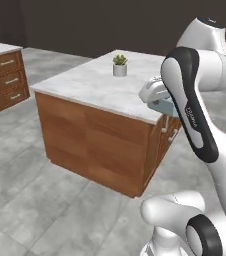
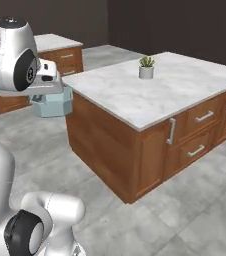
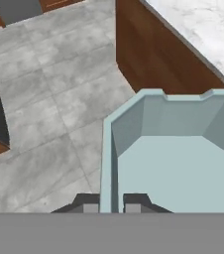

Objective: Retrieve the tupperware and aluminum foil from the cabinet and place them on the dining counter near the plate with squash and sweet potato to prepare for storing leftovers.

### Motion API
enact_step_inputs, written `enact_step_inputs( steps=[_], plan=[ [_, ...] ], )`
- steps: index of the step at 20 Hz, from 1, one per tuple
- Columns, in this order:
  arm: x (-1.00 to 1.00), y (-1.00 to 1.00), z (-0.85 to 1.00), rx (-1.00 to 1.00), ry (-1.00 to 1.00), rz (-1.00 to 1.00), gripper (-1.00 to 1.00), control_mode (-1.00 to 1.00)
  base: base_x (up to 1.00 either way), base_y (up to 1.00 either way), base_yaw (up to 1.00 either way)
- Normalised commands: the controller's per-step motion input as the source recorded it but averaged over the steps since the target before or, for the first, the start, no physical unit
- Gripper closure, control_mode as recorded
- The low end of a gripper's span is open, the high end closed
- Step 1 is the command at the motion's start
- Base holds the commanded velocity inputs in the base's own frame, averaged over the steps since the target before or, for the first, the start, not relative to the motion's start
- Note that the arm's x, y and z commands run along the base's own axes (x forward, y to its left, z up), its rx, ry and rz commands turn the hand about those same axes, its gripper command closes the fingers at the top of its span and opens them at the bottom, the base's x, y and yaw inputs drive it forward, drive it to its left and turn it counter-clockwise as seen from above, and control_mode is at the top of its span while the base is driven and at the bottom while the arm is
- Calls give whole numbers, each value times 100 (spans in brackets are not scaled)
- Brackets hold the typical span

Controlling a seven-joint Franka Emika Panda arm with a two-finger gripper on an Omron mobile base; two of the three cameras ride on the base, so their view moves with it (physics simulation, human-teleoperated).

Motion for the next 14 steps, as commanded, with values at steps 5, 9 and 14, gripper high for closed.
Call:
enact_step_inputs(
  steps=[5, 9, 14],
  plan=[
    [0, 0, 0, 0, 0, 0, 100, 100, 100, 4, 53],
    [0, 0, 0, 0, 0, 0, 100, 100, 100, 21, 46],
    [0, 0, 0, 0, 0, 0, 100, 100, 100, 40, 35]
  ],
)
